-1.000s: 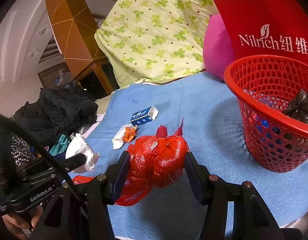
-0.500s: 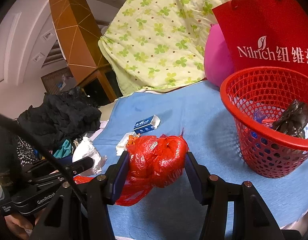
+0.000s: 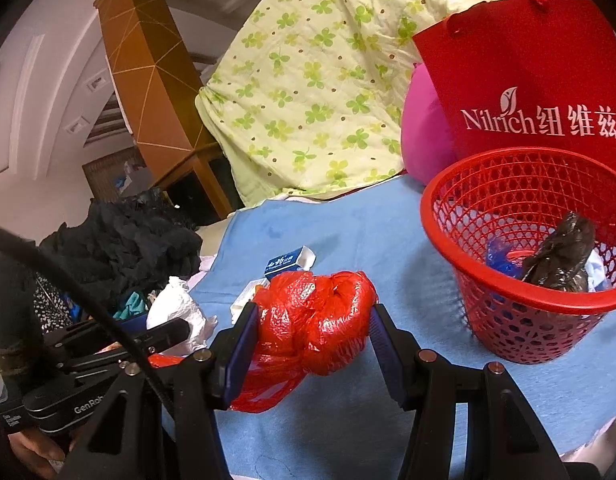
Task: Collect trash
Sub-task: 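Drop the red mesh bag from the right tool into the wastebasket while the left drops the tissue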
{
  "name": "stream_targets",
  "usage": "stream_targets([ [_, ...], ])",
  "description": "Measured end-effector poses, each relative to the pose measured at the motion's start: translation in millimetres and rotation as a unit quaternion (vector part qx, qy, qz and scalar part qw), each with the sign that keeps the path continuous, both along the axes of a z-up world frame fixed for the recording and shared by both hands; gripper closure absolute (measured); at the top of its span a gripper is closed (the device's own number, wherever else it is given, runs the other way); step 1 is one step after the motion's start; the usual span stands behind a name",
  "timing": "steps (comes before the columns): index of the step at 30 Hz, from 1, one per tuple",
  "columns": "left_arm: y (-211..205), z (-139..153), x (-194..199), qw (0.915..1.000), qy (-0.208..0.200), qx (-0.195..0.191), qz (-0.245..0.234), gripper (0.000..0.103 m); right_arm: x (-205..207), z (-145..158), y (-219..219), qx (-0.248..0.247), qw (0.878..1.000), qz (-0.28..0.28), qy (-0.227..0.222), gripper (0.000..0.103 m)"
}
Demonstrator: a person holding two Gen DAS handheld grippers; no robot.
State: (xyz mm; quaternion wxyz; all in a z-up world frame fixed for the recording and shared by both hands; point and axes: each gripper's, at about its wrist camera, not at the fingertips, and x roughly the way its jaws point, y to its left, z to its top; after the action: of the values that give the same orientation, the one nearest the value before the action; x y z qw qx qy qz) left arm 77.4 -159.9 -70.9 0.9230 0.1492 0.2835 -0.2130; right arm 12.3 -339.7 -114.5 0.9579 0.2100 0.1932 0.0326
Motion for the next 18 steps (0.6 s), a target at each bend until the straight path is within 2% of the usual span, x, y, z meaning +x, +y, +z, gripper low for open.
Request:
stream_targets([
  [13, -18.1, 9.1, -5.2, 0.9997, -0.003, 0.003, -0.022, 0.067, -12.6, 4.7, -18.2, 0.013, 0.999, -0.012, -0.028, 0.044],
  [18, -27.7, 10.7, -6.5, 0.9995, -0.003, 0.006, -0.031, 0.067, -20.6, 6.2, -33.0, 0.035, 0.998, -0.021, -0.044, 0.044],
])
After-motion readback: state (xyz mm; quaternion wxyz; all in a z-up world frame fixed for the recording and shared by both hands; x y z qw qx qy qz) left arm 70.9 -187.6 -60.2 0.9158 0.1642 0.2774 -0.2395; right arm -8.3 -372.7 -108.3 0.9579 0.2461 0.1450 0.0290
